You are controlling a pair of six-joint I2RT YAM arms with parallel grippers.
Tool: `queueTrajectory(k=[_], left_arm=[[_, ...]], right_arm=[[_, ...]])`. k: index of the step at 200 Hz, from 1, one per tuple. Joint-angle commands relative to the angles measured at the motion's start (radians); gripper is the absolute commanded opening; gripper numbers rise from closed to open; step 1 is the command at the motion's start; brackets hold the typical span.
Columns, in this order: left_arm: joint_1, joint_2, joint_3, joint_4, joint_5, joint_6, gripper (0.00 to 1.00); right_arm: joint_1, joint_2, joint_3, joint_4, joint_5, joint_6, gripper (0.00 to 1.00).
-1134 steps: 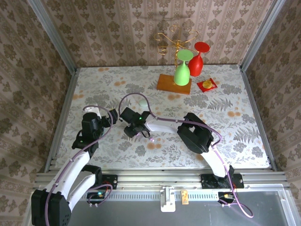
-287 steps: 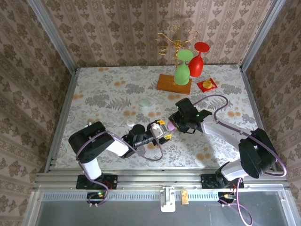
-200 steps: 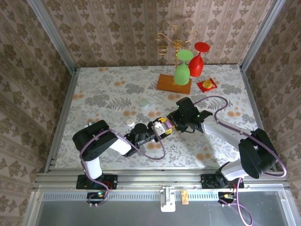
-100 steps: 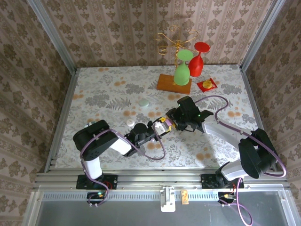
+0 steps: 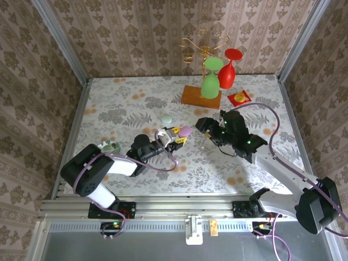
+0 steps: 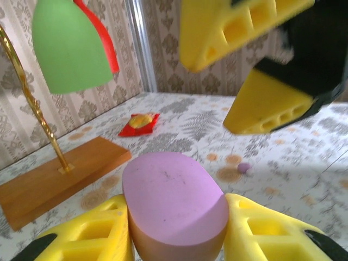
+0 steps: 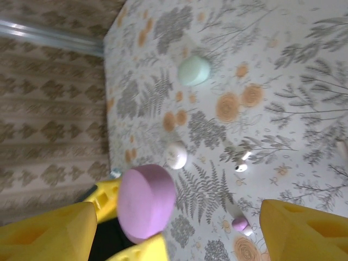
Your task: Insert wireless bluetooth earbuds into charging case
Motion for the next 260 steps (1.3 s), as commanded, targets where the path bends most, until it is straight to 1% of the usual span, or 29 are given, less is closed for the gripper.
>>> queueTrajectory(k=[1, 13, 22, 36, 52, 74, 92, 101, 115, 126, 136, 159, 164, 180, 189, 194, 202, 208, 226, 237, 246, 254, 260], left_arm=[[0.032, -0.083, 0.009, -0.032, 0.177, -0.112, 0.29], [0.047, -0.121, 0.031, -0.084, 0.202, -0.137, 0.29], [0.053, -0.141, 0.046, -0.118, 0.253, -0.142, 0.3], [0.055, -0.163, 0.069, -0.159, 0.282, -0.138, 0.3], [0.06, -0.167, 0.092, -0.19, 0.308, -0.139, 0.3], [0.065, -0.165, 0.104, -0.172, 0.322, -0.153, 0.3], [0.069, -0.162, 0.112, -0.156, 0.328, -0.169, 0.3], [0.073, -0.162, 0.115, -0.156, 0.323, -0.168, 0.3], [0.083, -0.162, 0.112, -0.156, 0.316, -0.161, 0.3], [0.091, -0.161, 0.11, -0.158, 0.312, -0.155, 0.31], [0.097, -0.16, 0.11, -0.158, 0.312, -0.155, 0.31], [0.102, -0.164, 0.112, -0.15, 0.309, -0.149, 0.36], [0.102, -0.163, 0.113, -0.15, 0.304, -0.144, 0.39], [0.097, -0.167, 0.112, -0.146, 0.266, -0.117, 0.58], [0.084, -0.168, 0.106, -0.147, 0.218, -0.078, 0.65], [0.073, -0.169, 0.101, -0.148, 0.163, -0.054, 0.69], [0.056, -0.168, 0.093, -0.146, 0.109, -0.009, 0.74], [0.041, -0.167, 0.088, -0.138, 0.059, 0.018, 0.76], [0.016, -0.146, 0.078, -0.087, -0.019, 0.06, 0.77], [0.01, -0.129, 0.072, -0.033, -0.045, 0.053, 0.76], [0.01, -0.114, 0.071, 0.006, -0.054, 0.04, 0.7], [0.009, -0.106, 0.076, 0.021, -0.054, 0.028, 0.62], [0.009, -0.1, 0.081, 0.02, -0.046, 0.025, 0.61]], right_arm=[[-0.042, 0.013, -0.051, 0.203, -0.247, -0.059, 0.79], [-0.044, 0.043, -0.058, 0.297, -0.345, -0.024, 0.79], [-0.044, 0.075, -0.058, 0.367, -0.422, 0.026, 0.78], [-0.039, 0.127, -0.076, 0.556, -0.507, 0.13, 0.77], [-0.033, 0.166, -0.103, 0.73, -0.522, 0.245, 0.74], [-0.017, 0.206, -0.099, 0.812, -0.539, 0.295, 0.66], [-0.008, 0.222, -0.103, 0.856, -0.545, 0.323, 0.54], [-0.008, 0.225, -0.106, 0.868, -0.55, 0.334, 0.45], [-0.008, 0.221, -0.107, 0.872, -0.549, 0.343, 0.38], [-0.008, 0.219, -0.107, 0.88, -0.541, 0.354, 0.27], [-0.008, 0.218, -0.103, 0.889, -0.539, 0.364, 0.22], [-0.008, 0.211, -0.09, 0.878, -0.531, 0.369, 0.2], [-0.008, 0.21, -0.087, 0.876, -0.526, 0.369, 0.19], [-0.007, 0.206, -0.079, 0.876, -0.499, 0.38, 0.18], [-0.008, 0.201, -0.078, 0.876, -0.471, 0.386, 0.18], [-0.007, 0.198, -0.076, 0.878, -0.456, 0.389, 0.17], [-0.007, 0.195, -0.076, 0.887, -0.431, 0.394, 0.17], [-0.007, 0.196, -0.074, 0.897, -0.41, 0.397, 0.18], [-0.005, 0.207, -0.071, 0.93, -0.371, 0.425, 0.17], [-0.002, 0.223, -0.076, 0.97, -0.355, 0.454, 0.17], [0.001, 0.236, -0.079, 1.007, -0.347, 0.478, 0.17], [0.005, 0.248, -0.083, 1.036, -0.34, 0.494, 0.17], [0.008, 0.249, -0.085, 1.053, -0.336, 0.507, 0.17]])
